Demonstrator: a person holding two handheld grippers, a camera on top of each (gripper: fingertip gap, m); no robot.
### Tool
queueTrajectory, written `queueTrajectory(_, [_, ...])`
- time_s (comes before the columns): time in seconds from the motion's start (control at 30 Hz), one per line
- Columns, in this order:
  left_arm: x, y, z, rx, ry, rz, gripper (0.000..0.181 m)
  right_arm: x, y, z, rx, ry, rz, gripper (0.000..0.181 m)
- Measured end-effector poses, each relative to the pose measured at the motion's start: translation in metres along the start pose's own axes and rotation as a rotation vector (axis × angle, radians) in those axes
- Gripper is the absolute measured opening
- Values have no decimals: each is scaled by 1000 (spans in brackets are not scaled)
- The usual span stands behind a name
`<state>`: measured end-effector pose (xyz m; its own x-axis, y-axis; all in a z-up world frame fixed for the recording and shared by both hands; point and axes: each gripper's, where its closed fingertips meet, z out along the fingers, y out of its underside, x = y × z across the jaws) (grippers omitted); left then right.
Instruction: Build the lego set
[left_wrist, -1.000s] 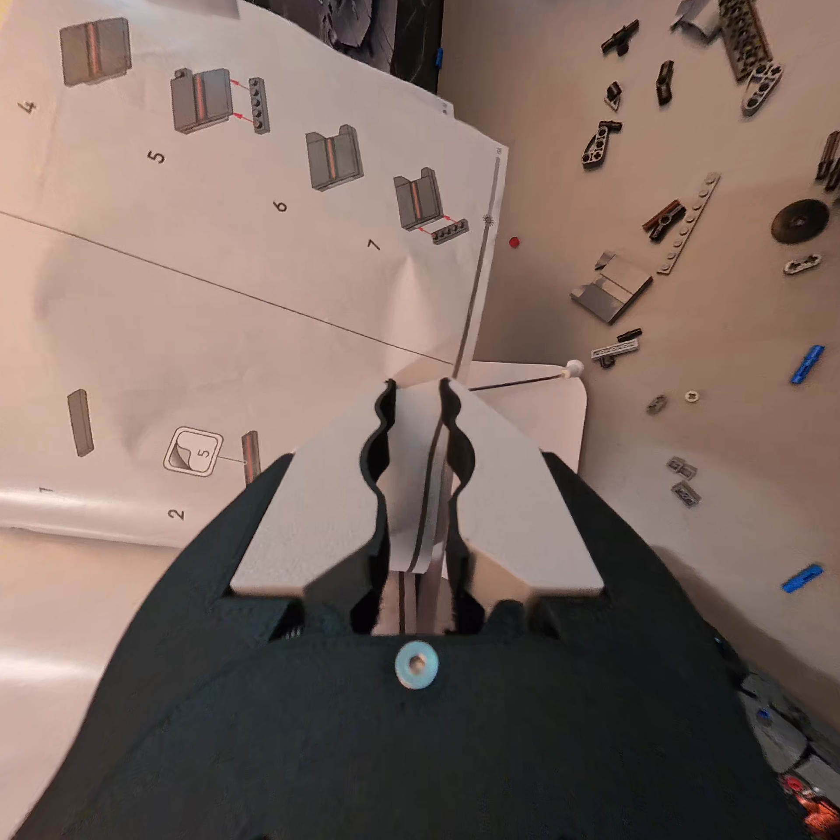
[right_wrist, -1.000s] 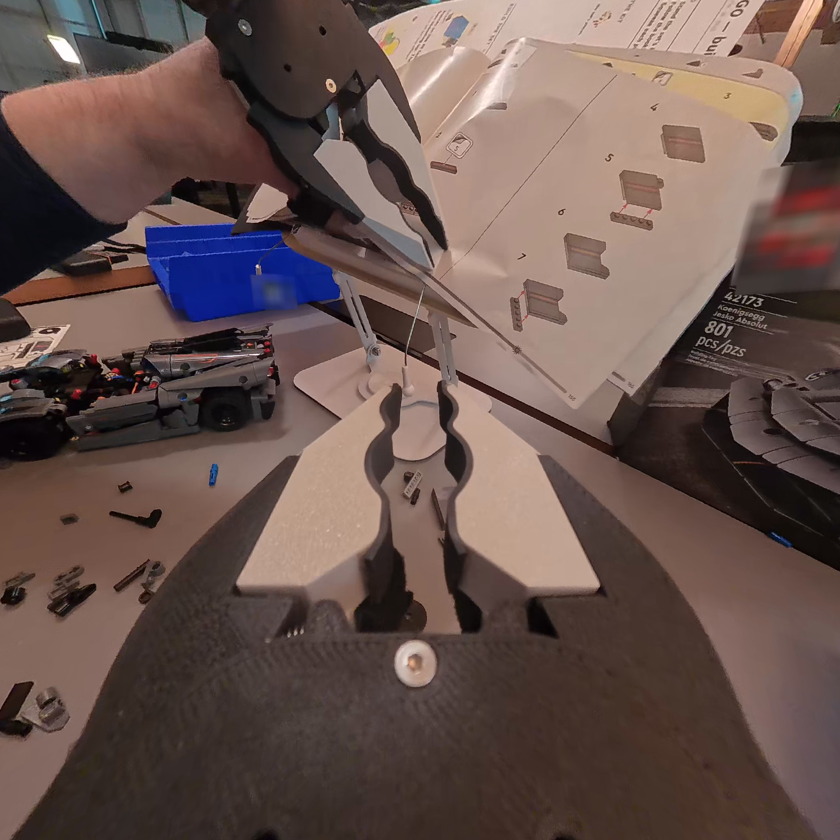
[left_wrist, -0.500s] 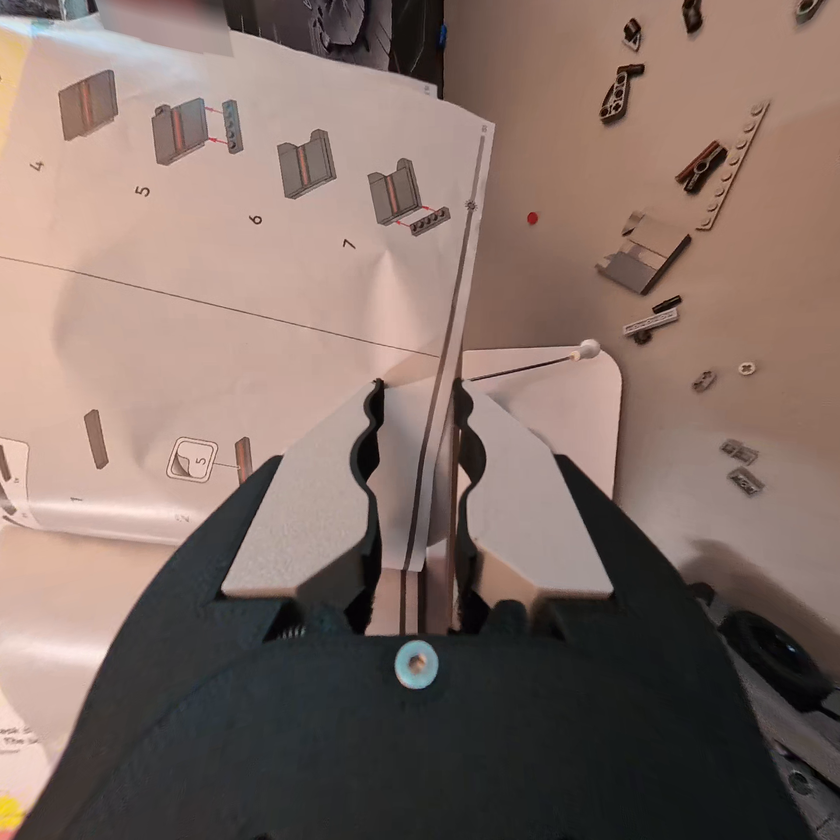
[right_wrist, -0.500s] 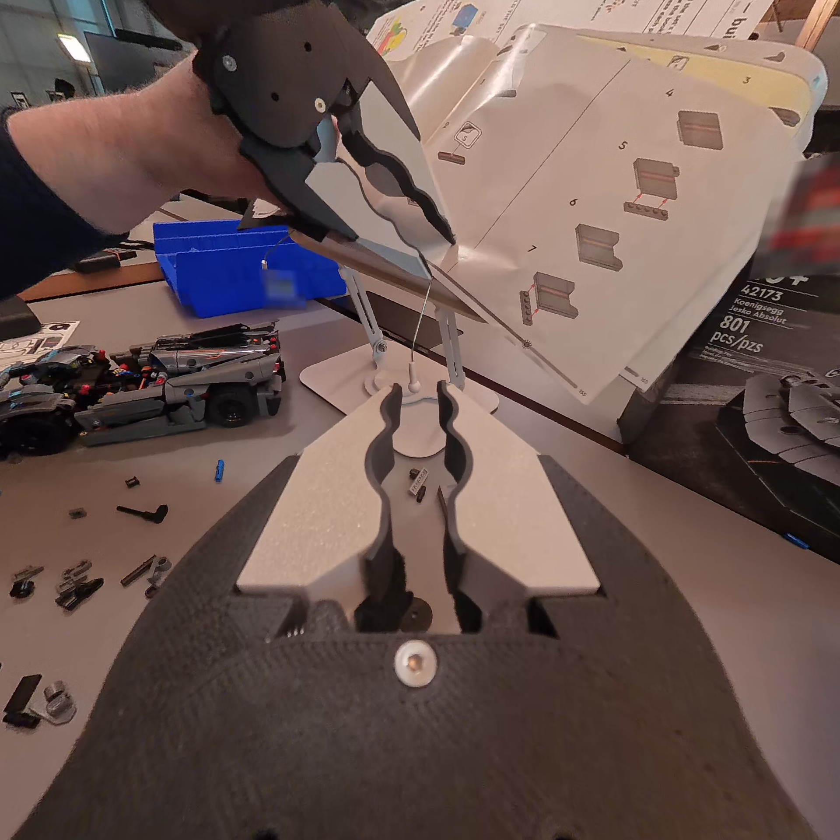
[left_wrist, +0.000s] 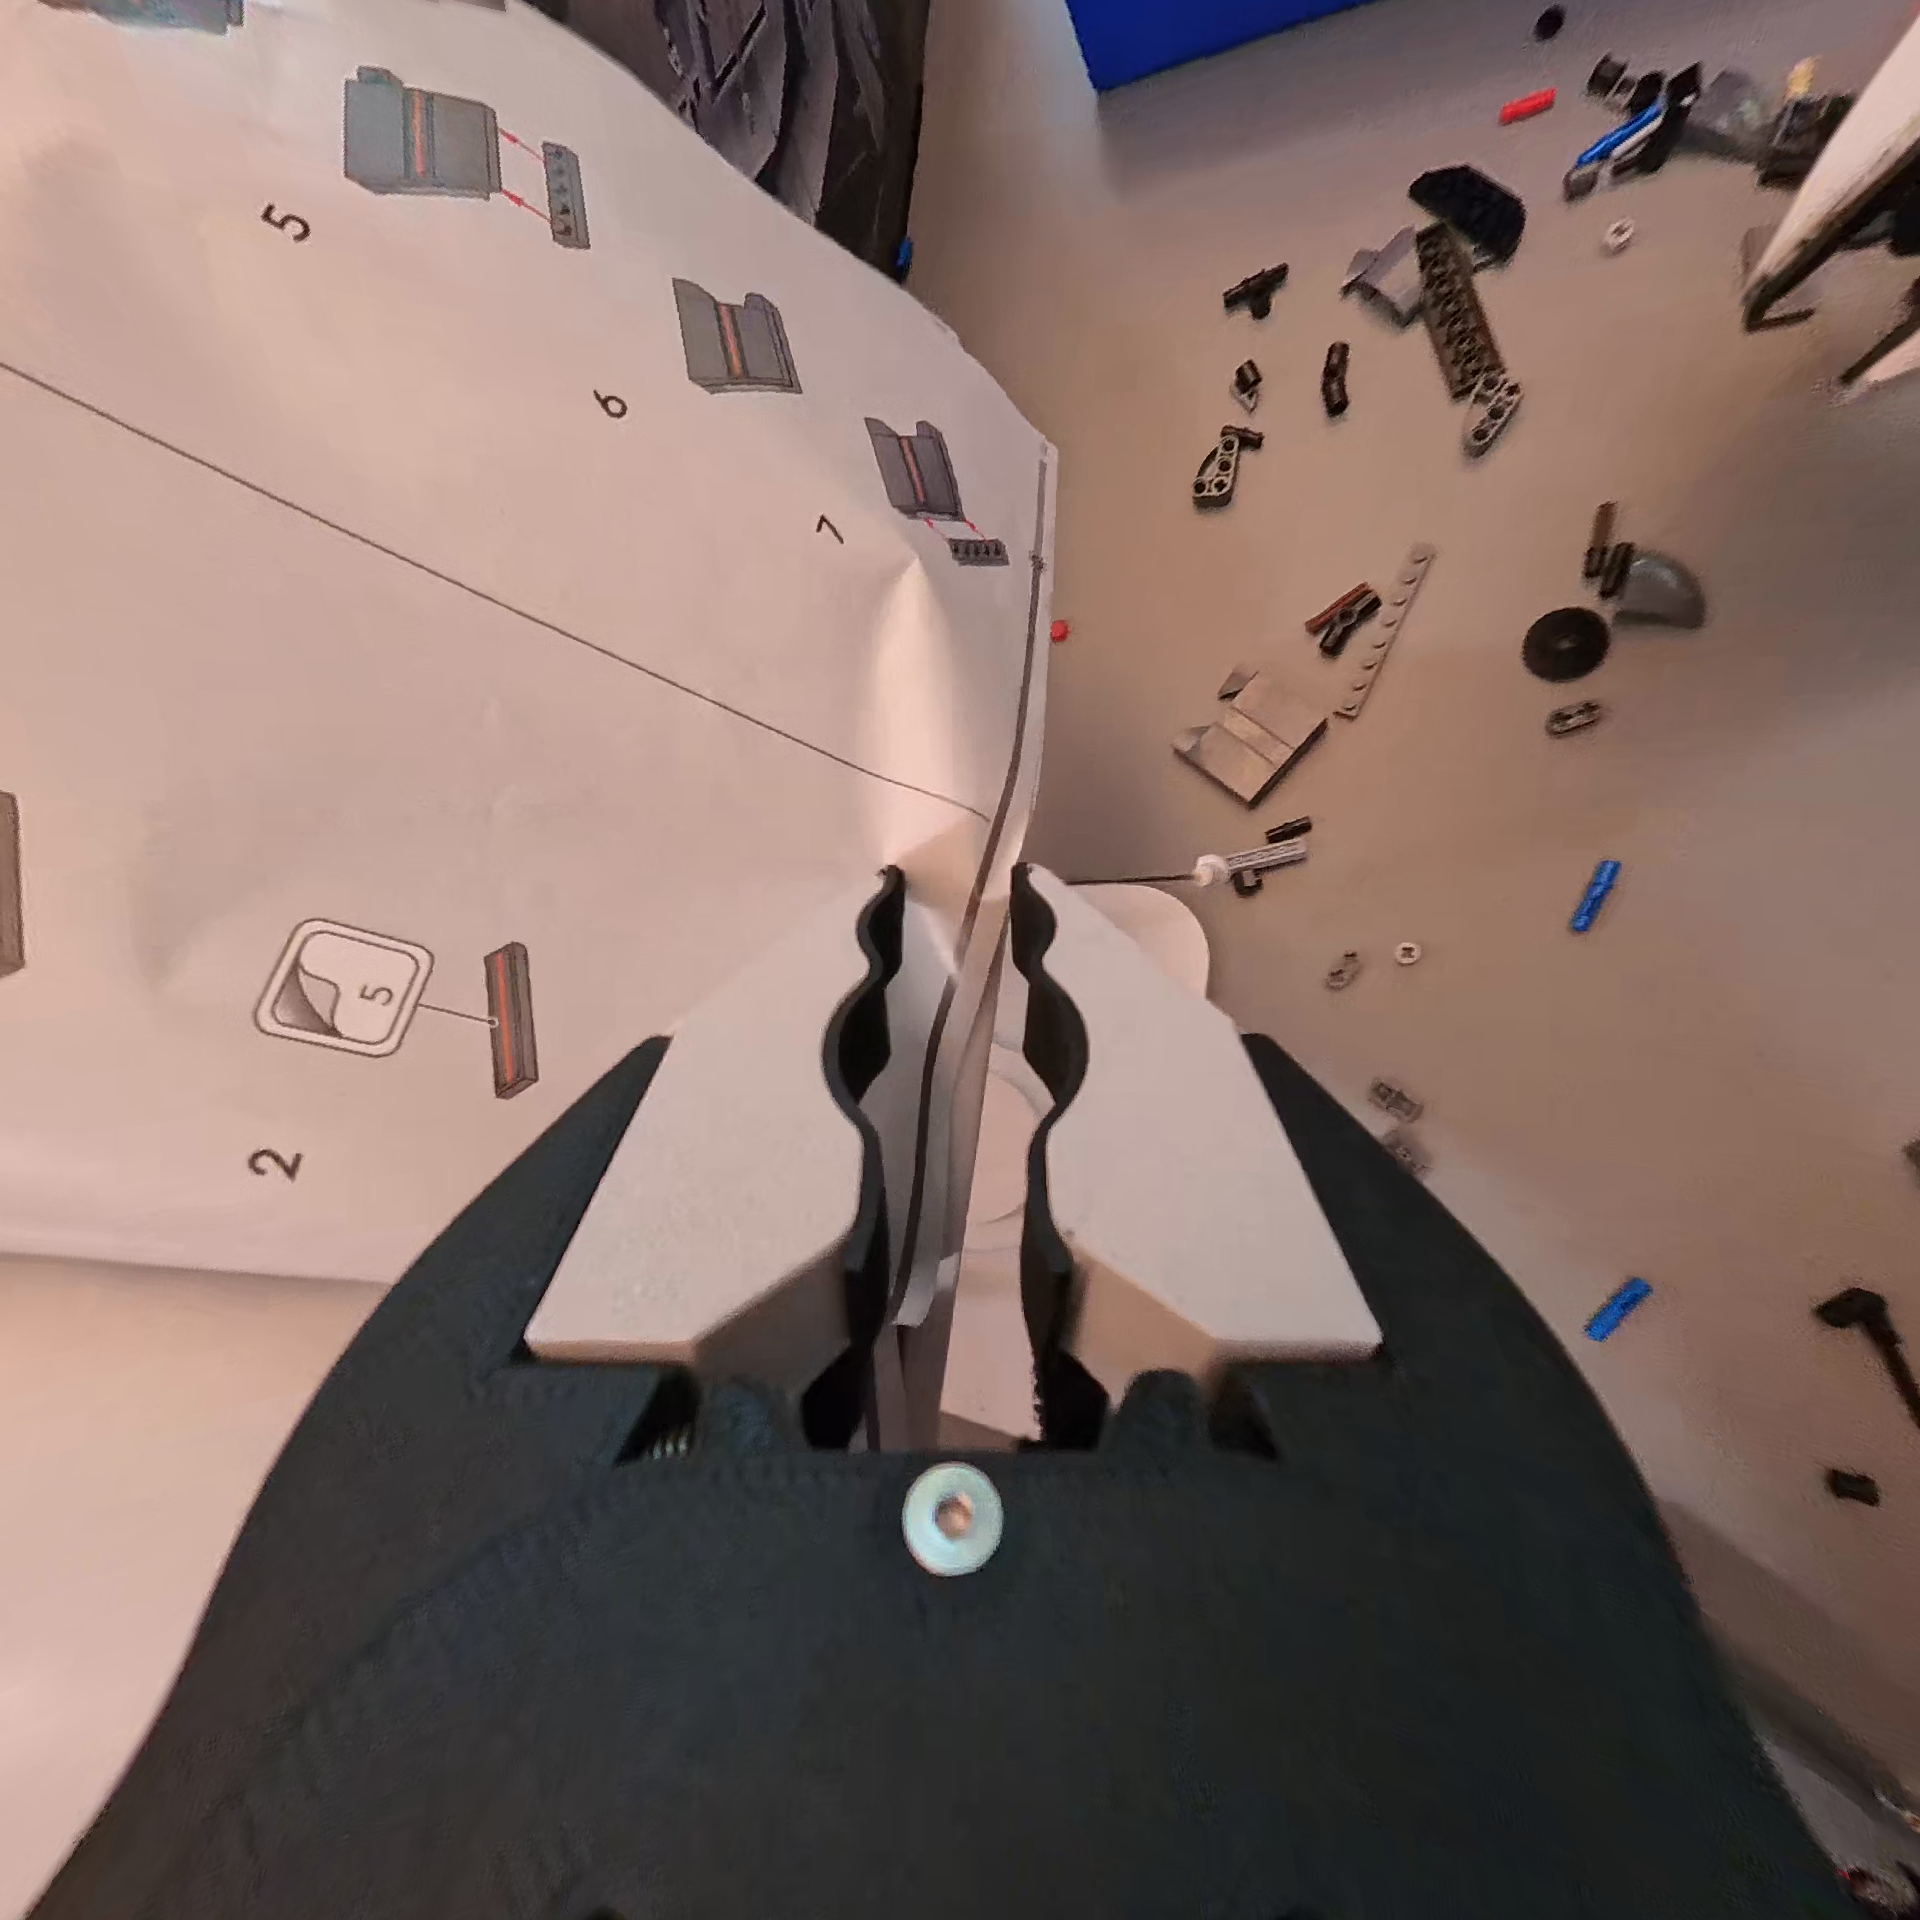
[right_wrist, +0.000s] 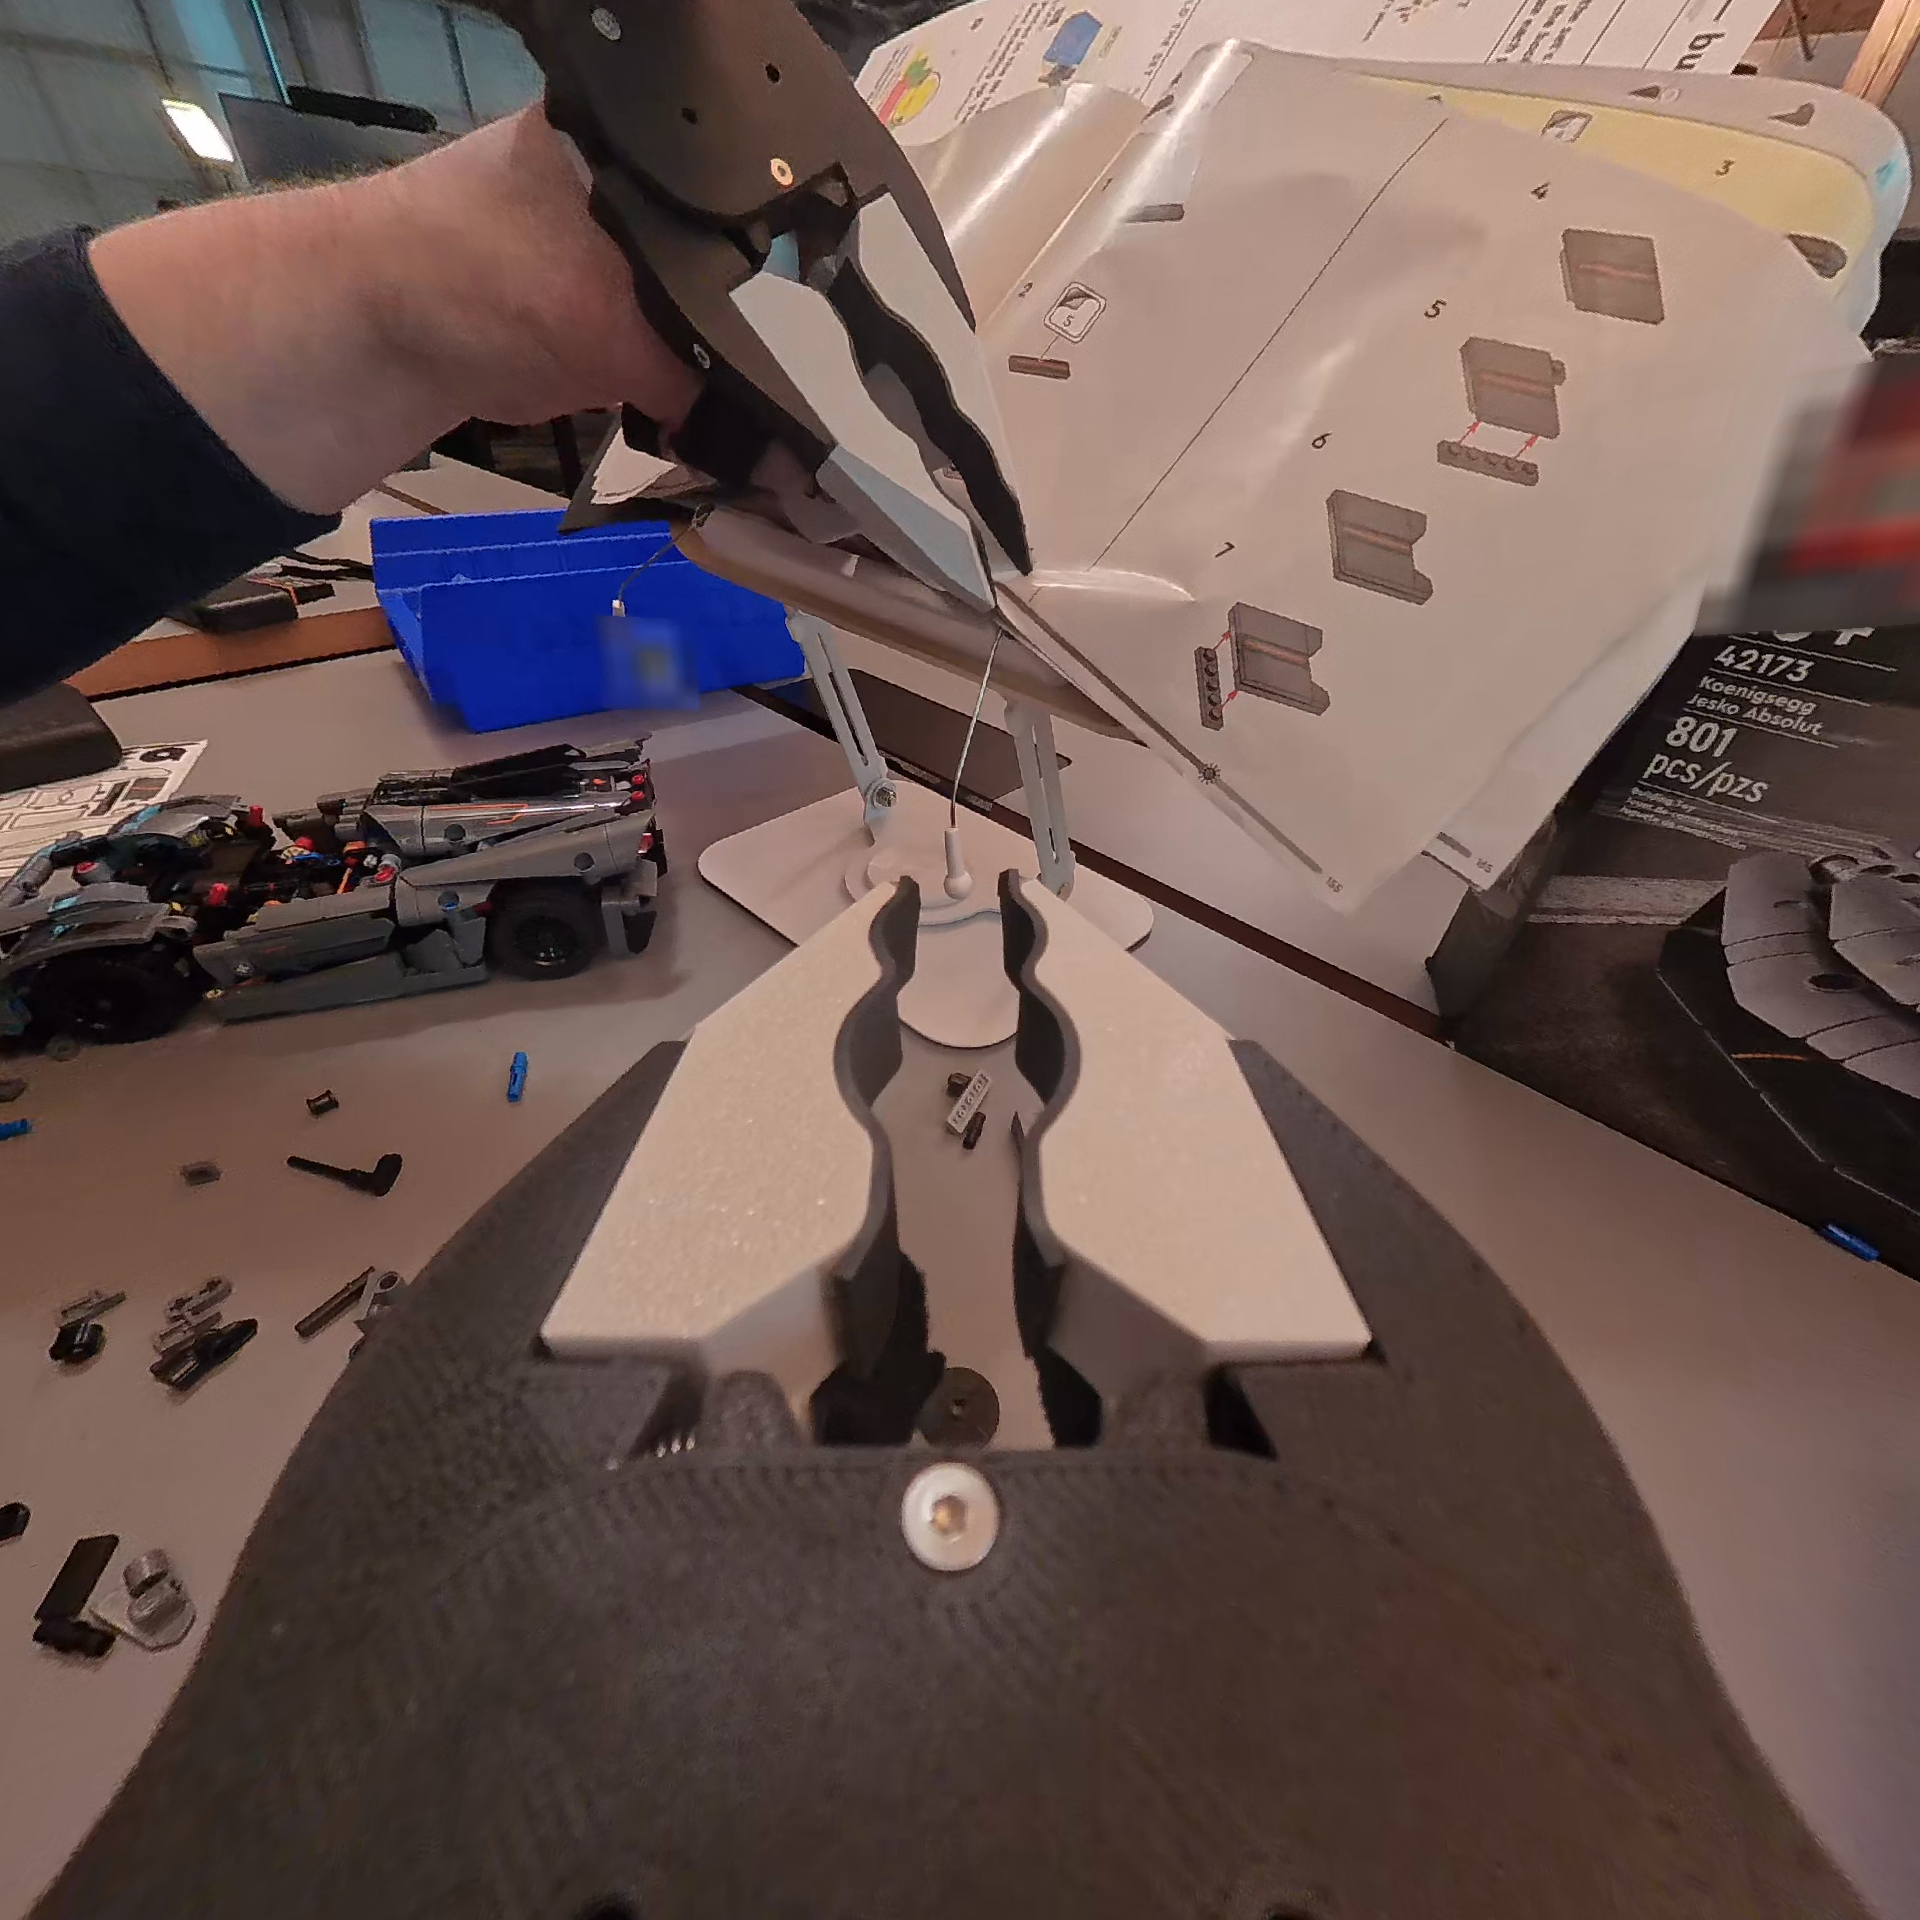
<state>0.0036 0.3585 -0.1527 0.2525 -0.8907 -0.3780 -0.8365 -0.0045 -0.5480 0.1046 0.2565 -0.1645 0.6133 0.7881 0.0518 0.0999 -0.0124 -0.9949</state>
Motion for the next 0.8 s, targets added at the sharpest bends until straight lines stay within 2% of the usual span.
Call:
queueTrajectory(0.47, [0, -3, -6, 61, 33, -44, 0, 0, 2, 1, -2, -11, 19, 14])
queueTrajectory(0.63, [0, -8, -16, 182, 41, -94, 0, 6, 5, 8, 3, -27, 116, 25])
queueTrajectory(0.8, [4, -19, -33, 328, 81, -142, 0, 6, -21, 23, 39, -137, 296, 35])
